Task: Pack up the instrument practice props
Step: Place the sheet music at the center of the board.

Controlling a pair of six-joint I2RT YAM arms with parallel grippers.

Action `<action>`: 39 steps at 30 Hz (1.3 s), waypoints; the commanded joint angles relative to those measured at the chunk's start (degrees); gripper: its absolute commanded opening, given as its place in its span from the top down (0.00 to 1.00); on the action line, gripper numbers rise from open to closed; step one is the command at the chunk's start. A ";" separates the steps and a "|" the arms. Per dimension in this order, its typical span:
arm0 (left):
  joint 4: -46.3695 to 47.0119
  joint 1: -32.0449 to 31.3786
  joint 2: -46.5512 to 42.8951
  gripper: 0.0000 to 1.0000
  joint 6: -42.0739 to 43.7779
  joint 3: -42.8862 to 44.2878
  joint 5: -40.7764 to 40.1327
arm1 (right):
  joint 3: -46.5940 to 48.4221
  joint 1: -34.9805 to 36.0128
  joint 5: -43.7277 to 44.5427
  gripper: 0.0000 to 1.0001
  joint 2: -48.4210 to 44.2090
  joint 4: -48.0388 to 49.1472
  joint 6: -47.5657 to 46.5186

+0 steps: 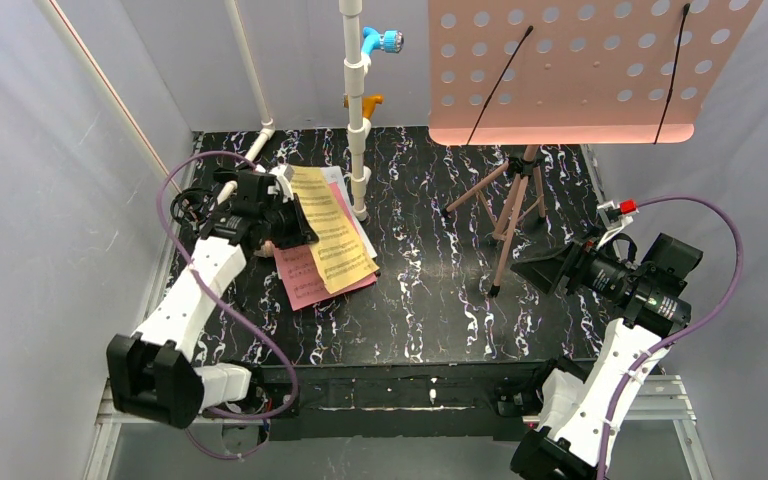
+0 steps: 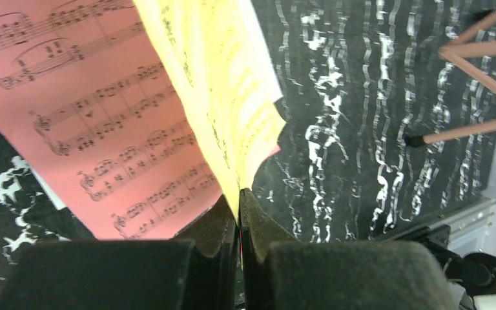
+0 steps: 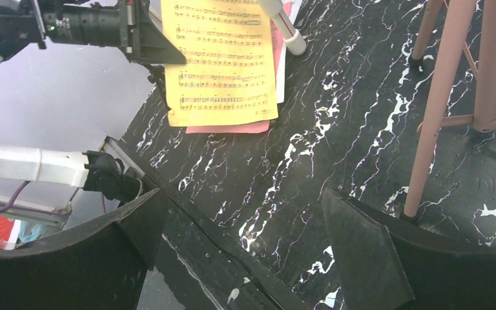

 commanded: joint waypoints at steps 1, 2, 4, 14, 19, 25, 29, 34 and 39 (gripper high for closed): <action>-2.52 2.14 4.60 1.00 3.09 3.89 -1.97 | -0.33 0.01 -0.94 0.02 0.20 0.54 -0.91; -2.82 2.37 5.39 1.00 3.16 4.27 -3.12 | -0.43 -0.04 -0.93 0.02 0.17 0.62 -0.95; -3.10 2.63 6.61 1.00 3.21 4.62 -5.43 | -0.52 -0.05 -0.90 0.02 0.24 0.78 -0.90; -4.04 2.88 8.80 0.81 2.29 4.30 -13.78 | -0.74 -0.04 -0.74 0.02 0.38 1.18 -0.86; -5.71 2.88 9.46 0.65 1.68 4.83 -14.06 | -0.74 -0.05 -0.60 0.02 0.51 1.25 -0.85; -6.94 2.88 6.83 0.45 0.88 4.24 -13.42 | -0.83 -0.03 -0.27 0.02 0.65 1.19 -1.00; -7.50 2.94 3.14 0.29 0.40 2.93 -12.10 | -0.89 -0.05 -0.17 0.02 0.69 1.17 -0.97; -9.34 3.21 -3.35 0.02 -0.64 0.93 -10.87 | -1.07 -0.04 0.07 0.02 0.76 1.38 -1.02; -9.91 3.67 -9.60 0.02 0.42 -1.01 -3.99 | -1.25 -0.03 0.45 0.01 0.32 1.46 -0.92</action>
